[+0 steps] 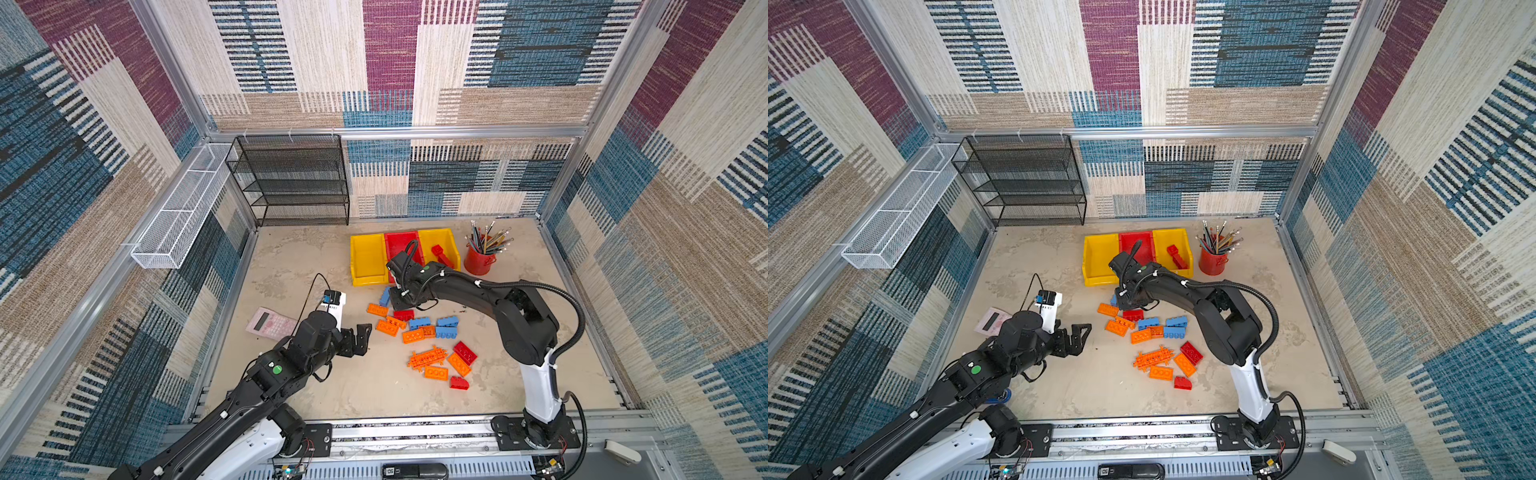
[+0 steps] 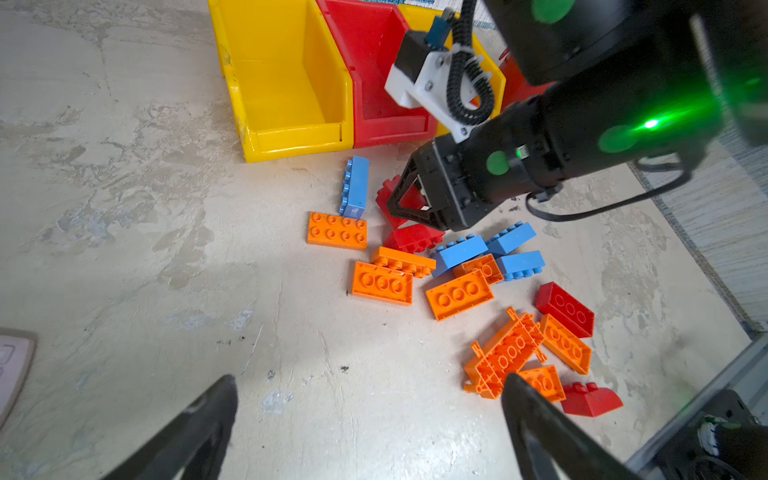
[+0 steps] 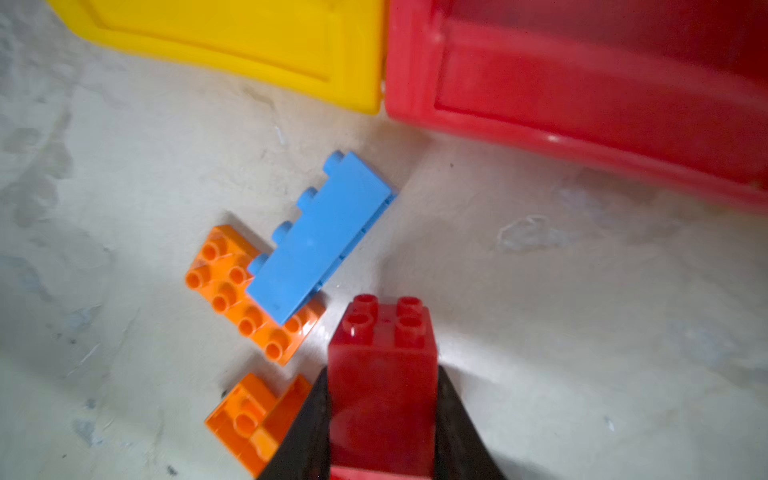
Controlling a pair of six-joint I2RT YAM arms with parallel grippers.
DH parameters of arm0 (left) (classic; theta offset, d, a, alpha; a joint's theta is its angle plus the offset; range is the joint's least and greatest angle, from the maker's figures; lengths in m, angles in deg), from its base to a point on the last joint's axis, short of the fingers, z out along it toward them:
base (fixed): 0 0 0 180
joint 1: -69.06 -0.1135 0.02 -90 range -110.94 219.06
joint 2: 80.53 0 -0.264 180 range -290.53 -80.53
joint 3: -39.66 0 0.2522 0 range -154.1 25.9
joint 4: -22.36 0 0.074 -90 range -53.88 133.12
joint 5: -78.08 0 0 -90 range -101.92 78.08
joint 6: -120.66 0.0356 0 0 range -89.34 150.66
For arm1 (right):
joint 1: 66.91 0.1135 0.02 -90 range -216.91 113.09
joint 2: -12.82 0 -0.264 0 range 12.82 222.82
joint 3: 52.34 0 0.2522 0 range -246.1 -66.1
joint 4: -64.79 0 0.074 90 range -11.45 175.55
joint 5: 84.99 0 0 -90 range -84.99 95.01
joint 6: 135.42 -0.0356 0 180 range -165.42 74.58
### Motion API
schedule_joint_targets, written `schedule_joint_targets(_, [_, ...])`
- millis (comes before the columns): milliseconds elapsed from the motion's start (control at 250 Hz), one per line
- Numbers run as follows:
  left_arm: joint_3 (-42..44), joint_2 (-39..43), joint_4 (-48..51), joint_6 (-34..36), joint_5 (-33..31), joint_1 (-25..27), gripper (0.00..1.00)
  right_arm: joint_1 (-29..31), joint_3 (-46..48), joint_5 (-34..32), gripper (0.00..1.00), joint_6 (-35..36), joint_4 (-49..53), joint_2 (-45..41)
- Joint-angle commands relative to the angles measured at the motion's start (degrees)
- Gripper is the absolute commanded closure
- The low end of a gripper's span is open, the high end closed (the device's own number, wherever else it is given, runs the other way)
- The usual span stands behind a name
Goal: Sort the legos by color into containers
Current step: 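Carry the red brick into the yellow bin and release it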
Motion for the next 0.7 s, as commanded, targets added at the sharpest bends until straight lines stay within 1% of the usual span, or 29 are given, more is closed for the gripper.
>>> schedule_joint_targets(0, [-2.0, -2.5, -3.6, 3.3, -0.1, 0.0, 0.0, -2.1, -3.0, -3.9, 0.74, 1.2, 3.2, -3.2])
schedule_joint_targets(152, [-5.6, -8.4, -6.4, 6.2, 0.9, 0.0, 0.0, -8.6, -7.7, -4.2, 0.74, 4.6, 4.4, -3.6])
schedule_joint_targets(240, [-7.8, -12.4, -8.3, 7.8, 1.8, 0.0, 0.0, -12.7, -12.2, -4.5, 0.73, 6.6, 5.4, -0.6])
schedule_joint_targets(360, [-11.1, -18.3, -10.6, 8.8, 3.6, -0.1, 0.0, -16.8, -18.9, -4.2, 0.73, 8.8, 6.0, 4.6])
schedule_joint_targets(508, [-14.9, -24.1, -12.8, 9.6, 4.7, -0.1, 0.0, -20.5, -27.4, -2.9, 0.73, 9.1, 7.6, 11.3])
schedule_joint_targets(608, [-17.5, -27.2, -12.9, 11.4, 5.2, -0.1, 0.0, -21.5, -34.1, -2.3, 0.72, 10.2, 9.9, 16.4])
schedule_joint_targets(656, [-18.7, -28.3, -12.4, 12.4, 5.1, -0.2, 0.0, -21.7, -37.6, -3.1, 0.7, 10.6, 11.5, 19.1])
schedule_joint_targets(696, [-19.6, -29.1, -12.0, 13.0, 4.9, -0.3, 0.0, -21.8, -40.5, -3.4, 0.64, 11.0, 13.1, 21.0])
